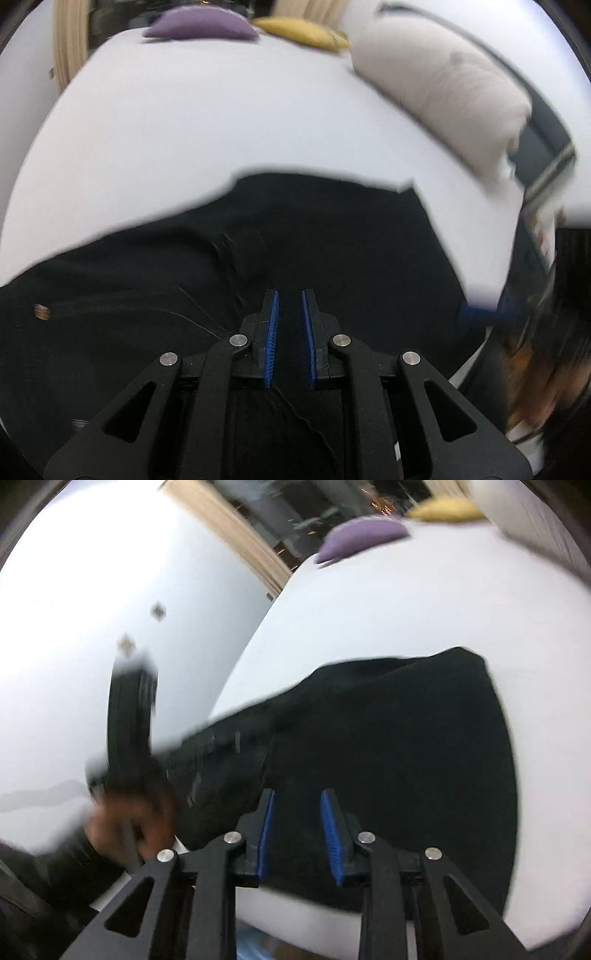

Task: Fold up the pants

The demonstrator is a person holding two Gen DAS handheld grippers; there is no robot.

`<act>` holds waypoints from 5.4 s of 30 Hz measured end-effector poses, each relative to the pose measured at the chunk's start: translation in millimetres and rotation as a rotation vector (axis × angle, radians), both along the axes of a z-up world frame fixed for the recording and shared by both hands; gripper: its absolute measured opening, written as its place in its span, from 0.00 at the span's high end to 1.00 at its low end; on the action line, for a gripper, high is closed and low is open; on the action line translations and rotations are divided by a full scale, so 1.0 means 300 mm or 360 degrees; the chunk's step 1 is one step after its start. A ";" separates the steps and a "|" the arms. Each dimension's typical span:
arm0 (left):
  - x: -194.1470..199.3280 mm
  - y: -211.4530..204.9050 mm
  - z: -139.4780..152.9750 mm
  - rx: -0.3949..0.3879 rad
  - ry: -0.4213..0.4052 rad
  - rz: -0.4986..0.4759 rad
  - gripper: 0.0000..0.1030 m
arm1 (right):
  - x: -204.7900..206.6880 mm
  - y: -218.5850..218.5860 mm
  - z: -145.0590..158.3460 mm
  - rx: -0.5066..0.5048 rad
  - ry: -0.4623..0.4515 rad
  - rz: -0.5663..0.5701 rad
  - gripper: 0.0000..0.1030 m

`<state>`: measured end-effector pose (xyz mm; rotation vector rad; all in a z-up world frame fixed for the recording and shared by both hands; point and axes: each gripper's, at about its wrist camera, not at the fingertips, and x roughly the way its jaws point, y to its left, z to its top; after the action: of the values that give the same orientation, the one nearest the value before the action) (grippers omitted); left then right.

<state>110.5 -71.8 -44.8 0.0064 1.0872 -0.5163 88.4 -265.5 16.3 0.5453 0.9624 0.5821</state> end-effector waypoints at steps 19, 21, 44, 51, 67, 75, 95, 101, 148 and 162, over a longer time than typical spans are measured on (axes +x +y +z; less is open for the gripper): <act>-0.066 -0.145 -0.072 0.0149 -0.0037 -0.0054 0.89 | 0.178 -0.233 -0.319 0.0313 0.0385 -0.0028 0.97; -0.074 -0.158 -0.086 0.0149 -0.0043 -0.0053 0.89 | 0.098 -0.247 -0.315 0.0322 0.0398 -0.0020 0.97; -0.134 0.020 -0.014 -0.0078 -0.0041 0.0081 0.88 | -0.283 -0.254 -0.126 0.0231 0.0267 -0.0062 0.73; -0.321 0.376 0.086 -0.0301 -0.0099 0.0413 0.86 | -0.101 0.074 -0.035 0.0378 0.0117 0.0287 0.67; -0.527 0.906 -0.043 -0.0912 0.0133 0.1315 0.23 | 0.050 0.124 -0.187 0.0421 0.0380 0.0093 0.53; -0.554 0.982 -0.160 -0.1079 0.0355 0.1464 0.23 | 0.054 0.196 -0.196 0.0443 0.0414 0.0138 0.52; -0.420 0.982 -0.080 -0.1197 0.0148 0.1395 0.79 | 0.178 0.273 -0.229 0.0060 0.0547 0.0186 1.00; -0.354 0.842 0.142 -0.0924 -0.0147 0.1110 0.87 | 0.154 0.283 -0.240 -0.0044 0.0475 0.0182 1.00; -0.358 -0.587 0.014 0.0160 -0.0309 -0.0709 0.77 | -0.170 -0.465 -0.342 0.0633 0.0336 -0.0355 0.84; -0.122 -0.184 0.106 0.0161 -0.0132 -0.0108 0.28 | -0.159 -0.227 -0.105 0.0307 0.0193 -0.0172 0.69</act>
<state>73.8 -127.1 -12.9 0.1526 1.0333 -0.5173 40.6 -333.5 -15.3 0.8075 0.9902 0.5526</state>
